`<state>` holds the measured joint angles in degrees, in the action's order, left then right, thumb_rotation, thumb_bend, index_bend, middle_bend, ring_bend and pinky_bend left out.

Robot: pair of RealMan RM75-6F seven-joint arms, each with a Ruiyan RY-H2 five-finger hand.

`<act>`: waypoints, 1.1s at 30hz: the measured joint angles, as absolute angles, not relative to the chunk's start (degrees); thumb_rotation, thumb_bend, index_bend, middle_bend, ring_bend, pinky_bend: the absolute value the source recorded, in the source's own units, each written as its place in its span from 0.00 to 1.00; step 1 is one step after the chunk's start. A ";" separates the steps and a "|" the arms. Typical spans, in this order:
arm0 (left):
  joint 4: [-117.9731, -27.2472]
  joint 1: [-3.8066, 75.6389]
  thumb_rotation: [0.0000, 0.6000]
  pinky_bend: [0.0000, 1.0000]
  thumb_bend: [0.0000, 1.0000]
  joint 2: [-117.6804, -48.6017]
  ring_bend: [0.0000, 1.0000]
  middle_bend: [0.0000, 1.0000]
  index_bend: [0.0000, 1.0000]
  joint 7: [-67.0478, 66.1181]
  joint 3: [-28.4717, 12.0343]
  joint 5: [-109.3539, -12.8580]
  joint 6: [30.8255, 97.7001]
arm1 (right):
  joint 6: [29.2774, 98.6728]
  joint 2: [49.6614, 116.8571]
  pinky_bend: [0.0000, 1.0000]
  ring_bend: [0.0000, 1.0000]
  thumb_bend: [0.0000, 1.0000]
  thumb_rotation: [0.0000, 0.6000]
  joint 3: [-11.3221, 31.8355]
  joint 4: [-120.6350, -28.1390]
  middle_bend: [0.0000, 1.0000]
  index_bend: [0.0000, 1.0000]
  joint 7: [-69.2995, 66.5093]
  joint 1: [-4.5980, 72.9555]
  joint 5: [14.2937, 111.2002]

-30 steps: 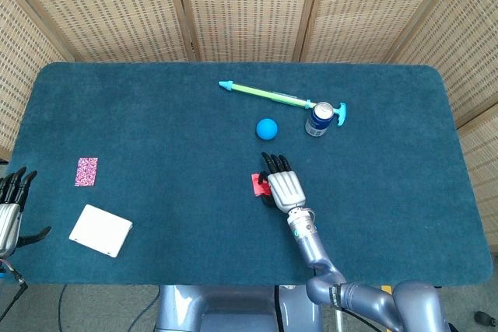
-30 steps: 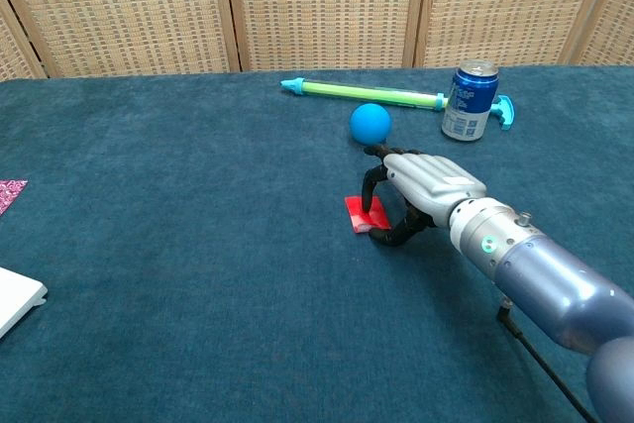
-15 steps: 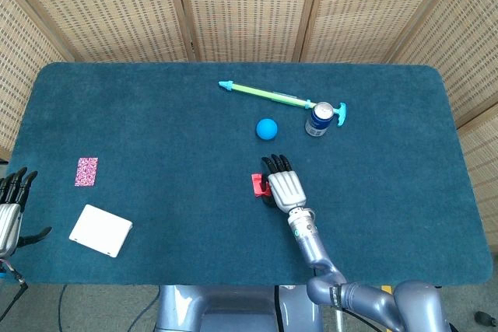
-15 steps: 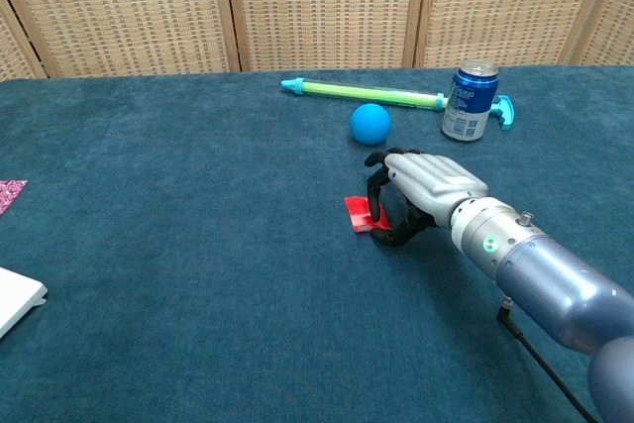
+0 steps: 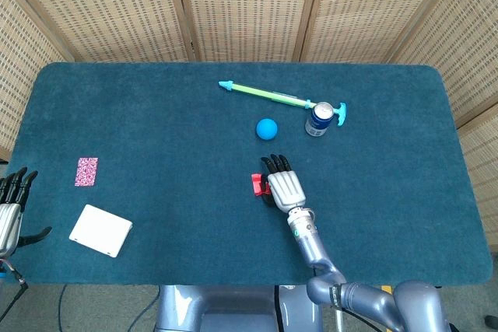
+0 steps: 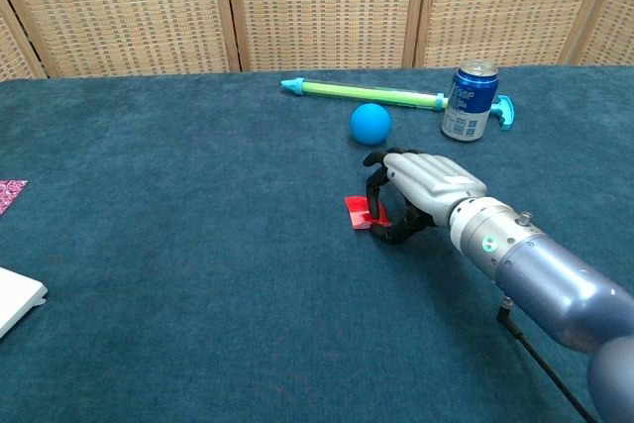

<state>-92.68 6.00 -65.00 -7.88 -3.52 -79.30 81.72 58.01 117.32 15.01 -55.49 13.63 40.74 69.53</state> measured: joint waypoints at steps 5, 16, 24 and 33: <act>-92.67 6.03 1.00 0.04 0.12 -64.99 0.00 0.00 0.00 -7.85 -3.53 -79.29 81.68 | 57.88 117.41 0.00 0.00 0.55 1.00 15.00 -55.35 0.19 0.64 13.67 40.72 69.42; -92.70 6.00 1.00 0.04 0.12 -64.93 0.00 0.00 0.00 -7.72 -3.49 -79.36 81.74 | 58.46 117.00 0.00 0.00 0.56 1.00 15.10 -56.24 0.19 0.64 13.67 40.74 69.93; -92.80 6.05 1.00 0.04 0.12 -64.84 0.00 0.00 0.00 -7.65 -3.44 -79.49 81.65 | 59.83 115.39 0.00 0.00 0.56 1.00 16.14 -58.80 0.19 0.64 14.44 41.30 70.72; -92.87 5.92 1.00 0.04 0.12 -64.50 0.00 0.00 0.00 -6.88 -3.66 -79.34 81.93 | 61.29 112.17 0.00 0.00 0.56 1.00 19.27 -64.01 0.19 0.64 17.29 42.70 70.37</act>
